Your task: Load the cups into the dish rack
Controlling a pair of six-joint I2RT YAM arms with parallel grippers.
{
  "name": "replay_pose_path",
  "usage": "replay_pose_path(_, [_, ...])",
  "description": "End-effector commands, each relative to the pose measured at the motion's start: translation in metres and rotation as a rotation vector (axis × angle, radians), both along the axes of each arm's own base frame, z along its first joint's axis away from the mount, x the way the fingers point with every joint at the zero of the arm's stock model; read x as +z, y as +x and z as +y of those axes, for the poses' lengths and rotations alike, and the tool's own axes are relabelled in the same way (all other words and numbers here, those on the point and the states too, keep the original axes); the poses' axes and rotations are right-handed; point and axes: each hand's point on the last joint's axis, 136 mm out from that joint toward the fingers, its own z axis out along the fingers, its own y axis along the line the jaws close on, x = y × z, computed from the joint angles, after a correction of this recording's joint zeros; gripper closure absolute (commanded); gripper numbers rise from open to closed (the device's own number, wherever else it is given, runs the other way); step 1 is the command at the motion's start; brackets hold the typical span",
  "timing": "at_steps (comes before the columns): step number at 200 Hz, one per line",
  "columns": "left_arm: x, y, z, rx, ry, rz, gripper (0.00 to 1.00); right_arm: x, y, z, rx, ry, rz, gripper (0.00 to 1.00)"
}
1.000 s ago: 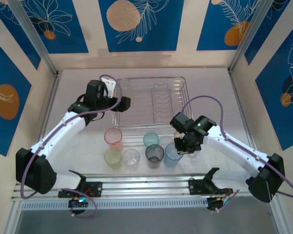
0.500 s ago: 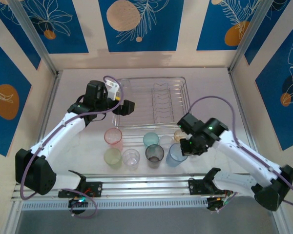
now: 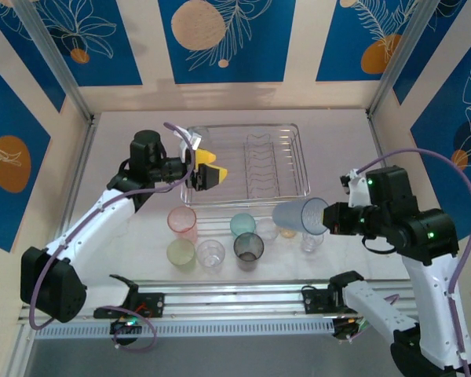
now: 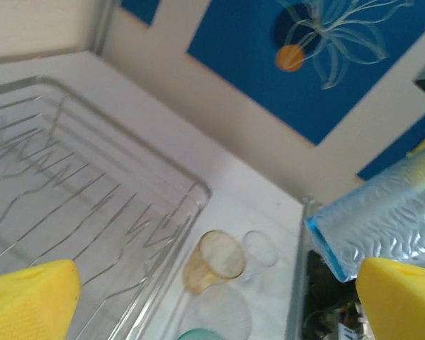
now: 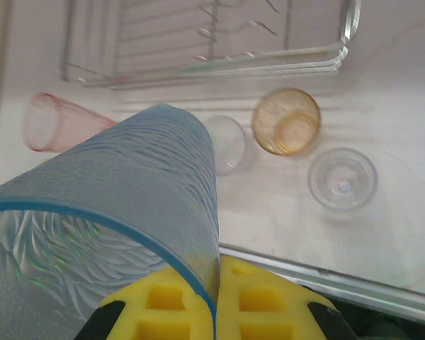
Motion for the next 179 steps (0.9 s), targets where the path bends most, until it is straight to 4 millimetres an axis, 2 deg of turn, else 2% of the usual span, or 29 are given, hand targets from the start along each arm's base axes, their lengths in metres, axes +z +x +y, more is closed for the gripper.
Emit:
replay_pose_path(1, [0.041,-0.028,-0.009,-0.192,-0.18,-0.052,0.0,0.043,0.014,0.031,0.142,0.169,-0.119,1.0])
replay_pose_path(25, [0.06,-0.033,-0.012,-0.277,-0.287,-0.05,0.0,0.08,0.033,0.052,0.212,0.32,-0.21,1.0])
replay_pose_path(50, [0.074,-0.035,-0.013,-0.33,-0.347,-0.049,0.0,0.1,0.052,0.068,0.267,0.429,-0.244,1.0])
replay_pose_path(84, [0.079,-0.036,-0.015,-0.39,-0.385,-0.022,0.0,0.106,0.075,0.078,0.297,0.499,-0.237,1.0])
replay_pose_path(126, [0.079,-0.035,-0.016,-0.411,-0.391,-0.012,0.0,0.109,0.094,0.09,0.332,0.56,-0.223,1.0])
replay_pose_path(179, [0.08,-0.032,-0.017,-0.394,-0.393,-0.02,0.0,0.091,0.118,0.108,0.354,0.544,-0.175,1.0])
